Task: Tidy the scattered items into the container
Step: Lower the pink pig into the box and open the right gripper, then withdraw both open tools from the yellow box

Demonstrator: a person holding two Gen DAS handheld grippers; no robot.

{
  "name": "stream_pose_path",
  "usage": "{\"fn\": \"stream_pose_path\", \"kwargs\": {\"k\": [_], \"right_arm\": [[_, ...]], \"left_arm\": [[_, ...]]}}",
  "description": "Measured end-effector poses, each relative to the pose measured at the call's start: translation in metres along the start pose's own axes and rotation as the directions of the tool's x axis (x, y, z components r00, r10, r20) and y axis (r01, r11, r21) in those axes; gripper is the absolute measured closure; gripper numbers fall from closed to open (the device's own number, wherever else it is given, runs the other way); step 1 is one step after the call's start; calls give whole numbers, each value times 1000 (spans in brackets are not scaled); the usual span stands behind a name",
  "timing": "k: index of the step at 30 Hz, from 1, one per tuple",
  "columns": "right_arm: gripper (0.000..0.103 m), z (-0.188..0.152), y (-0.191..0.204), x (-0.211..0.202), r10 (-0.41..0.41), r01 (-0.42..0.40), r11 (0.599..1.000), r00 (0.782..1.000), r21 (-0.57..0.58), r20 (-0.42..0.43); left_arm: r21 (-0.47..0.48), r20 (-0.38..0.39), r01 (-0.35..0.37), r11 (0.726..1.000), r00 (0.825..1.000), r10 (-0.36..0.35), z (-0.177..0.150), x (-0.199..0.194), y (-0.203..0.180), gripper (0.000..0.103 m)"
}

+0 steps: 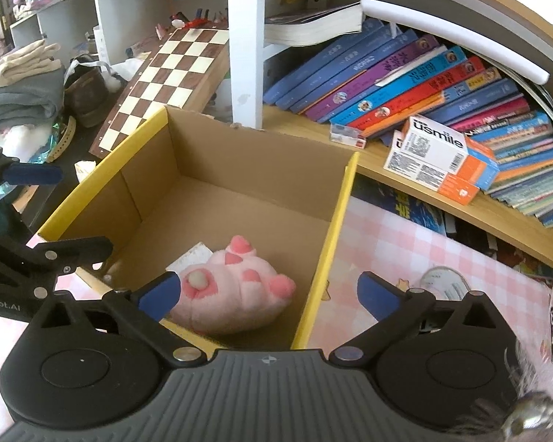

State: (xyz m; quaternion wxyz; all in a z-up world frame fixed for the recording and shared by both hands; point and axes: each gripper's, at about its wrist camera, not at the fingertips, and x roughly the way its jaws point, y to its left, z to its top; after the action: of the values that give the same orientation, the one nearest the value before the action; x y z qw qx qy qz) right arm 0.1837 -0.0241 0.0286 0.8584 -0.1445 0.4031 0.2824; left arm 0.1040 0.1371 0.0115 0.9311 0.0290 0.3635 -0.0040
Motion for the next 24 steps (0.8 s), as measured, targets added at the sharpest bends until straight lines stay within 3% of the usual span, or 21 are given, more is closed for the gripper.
{"fn": "stream_pose_path", "kwargs": {"k": [24], "right_arm": [[0,-50,-6,-51,-41,37,993,999,108,31]], "left_arm": [[25,18,35,999,999,-36,-17,-43,-30,4]]}}
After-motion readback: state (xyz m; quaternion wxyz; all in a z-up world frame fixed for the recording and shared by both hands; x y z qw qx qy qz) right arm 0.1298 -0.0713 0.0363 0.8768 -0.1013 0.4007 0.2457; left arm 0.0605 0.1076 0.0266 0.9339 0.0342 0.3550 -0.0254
